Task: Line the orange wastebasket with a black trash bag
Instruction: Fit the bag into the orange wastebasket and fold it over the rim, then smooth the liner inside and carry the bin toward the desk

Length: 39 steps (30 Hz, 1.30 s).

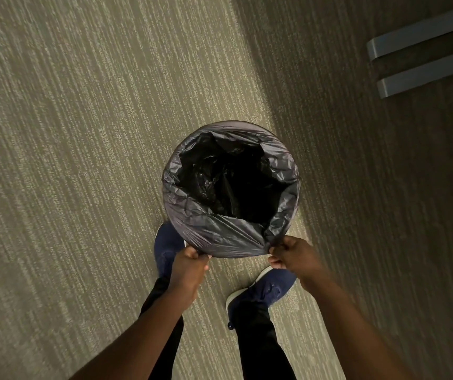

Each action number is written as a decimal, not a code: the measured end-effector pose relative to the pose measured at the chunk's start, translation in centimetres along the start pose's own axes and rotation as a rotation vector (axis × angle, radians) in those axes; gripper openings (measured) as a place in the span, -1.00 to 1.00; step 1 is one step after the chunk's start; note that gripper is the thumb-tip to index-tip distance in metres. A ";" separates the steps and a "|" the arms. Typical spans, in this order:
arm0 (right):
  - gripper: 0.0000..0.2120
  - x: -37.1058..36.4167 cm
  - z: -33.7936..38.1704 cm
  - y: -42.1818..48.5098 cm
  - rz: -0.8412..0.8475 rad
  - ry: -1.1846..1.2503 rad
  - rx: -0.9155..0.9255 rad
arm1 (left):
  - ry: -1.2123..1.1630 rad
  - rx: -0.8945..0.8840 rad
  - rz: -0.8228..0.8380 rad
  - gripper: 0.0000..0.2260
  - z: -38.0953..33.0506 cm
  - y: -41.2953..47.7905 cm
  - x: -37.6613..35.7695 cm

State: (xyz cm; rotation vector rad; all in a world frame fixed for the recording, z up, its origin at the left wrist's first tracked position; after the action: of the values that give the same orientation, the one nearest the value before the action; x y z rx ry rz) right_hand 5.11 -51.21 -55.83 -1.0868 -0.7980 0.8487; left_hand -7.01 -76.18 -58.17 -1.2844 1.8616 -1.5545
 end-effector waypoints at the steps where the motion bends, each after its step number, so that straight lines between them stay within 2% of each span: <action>1: -0.82 0.1 -0.4 0.2 -0.015 -0.053 -0.007 | 0.016 -0.013 0.001 -0.81 0.0 0.0 -0.1; 8: -0.83 -0.8 -2.2 2.4 -0.101 -0.032 -0.057 | 0.060 0.000 -0.024 -0.95 -0.6 0.7 -0.2; 11: -0.83 -1.4 -2.9 3.2 -0.112 -0.017 -0.073 | 0.052 0.026 -0.068 -0.83 -0.9 1.7 0.5; 14: -0.81 -1.8 -2.8 3.1 -0.111 0.029 -0.068 | 0.042 0.044 -0.108 -0.89 -1.2 2.7 1.0; 17: -0.90 -1.4 -2.0 2.0 -0.106 0.030 -0.111 | -0.009 0.054 -0.116 -0.89 -1.7 3.2 1.4; 18: -0.92 -0.5 -1.3 1.5 -0.130 -0.085 -0.111 | -0.034 0.056 -0.120 -0.85 -1.9 3.3 1.7; 20: -0.79 2.3 1.0 -0.2 -0.257 -0.550 -0.089 | -0.093 0.054 -0.144 -0.75 -2.4 3.2 2.5; 21: -0.74 3.7 2.6 -1.6 -0.373 -0.787 -0.077 | -0.137 0.046 -0.170 -0.74 -2.8 3.1 3.0; 22: -0.73 4.7 4.5 -3.2 -0.500 -0.911 -0.045 | -0.193 0.040 -0.211 -0.74 -3.2 3.0 3.7; 23: -0.74 4.9 6.6 -4.7 -0.613 -0.942 0.052 | -0.249 0.042 -0.258 -0.74 -3.6 2.7 4.4; 25: -0.76 3.4 10.9 -7.1 -0.733 -0.859 0.426 | -0.353 0.051 -0.312 -0.71 -4.2 2.1 5.4; 27: -0.68 -0.4 13.6 -8.1 -0.611 -0.803 0.754 | -0.443 0.057 -0.283 -0.64 -5.0 1.3 5.1; 28: -0.56 -2.8 13.9 -7.7 -0.469 -0.820 0.809 | -0.463 0.060 -0.249 -0.58 -5.4 0.9 4.6; 31: -0.13 -9.5 10.0 -4.7 -0.063 -1.077 0.644 | -0.527 0.080 -0.133 -0.45 -6.3 -0.2 2.8; 33: -0.07 -12.8 6.3 -4.2 0.069 -1.223 0.604 | -0.564 0.118 -0.100 -0.38 -6.4 -0.5 1.9; 35: -0.12 -14.9 3.7 -4.3 0.096 -1.297 0.621 | -0.509 0.134 -0.125 -0.34 -6.6 -0.9 1.8; 39: -0.20 -16.0 3.9 -3.9 0.010 -1.254 0.612 | -0.362 -0.089 -0.183 -0.67 -8.0 -1.1 2.2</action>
State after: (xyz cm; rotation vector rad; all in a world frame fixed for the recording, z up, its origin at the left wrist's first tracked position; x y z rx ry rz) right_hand -4.89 -64.63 -53.16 0.1018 -1.3969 1.6647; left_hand -13.90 -73.48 -54.20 -1.6896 1.6355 -1.2282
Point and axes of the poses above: each hand's wrist, its own y-axis towards the middle knuckle, its own x-axis out of the back of the hand, z = x × y, the point moved 8 cm from there along y, towards the middle knuckle
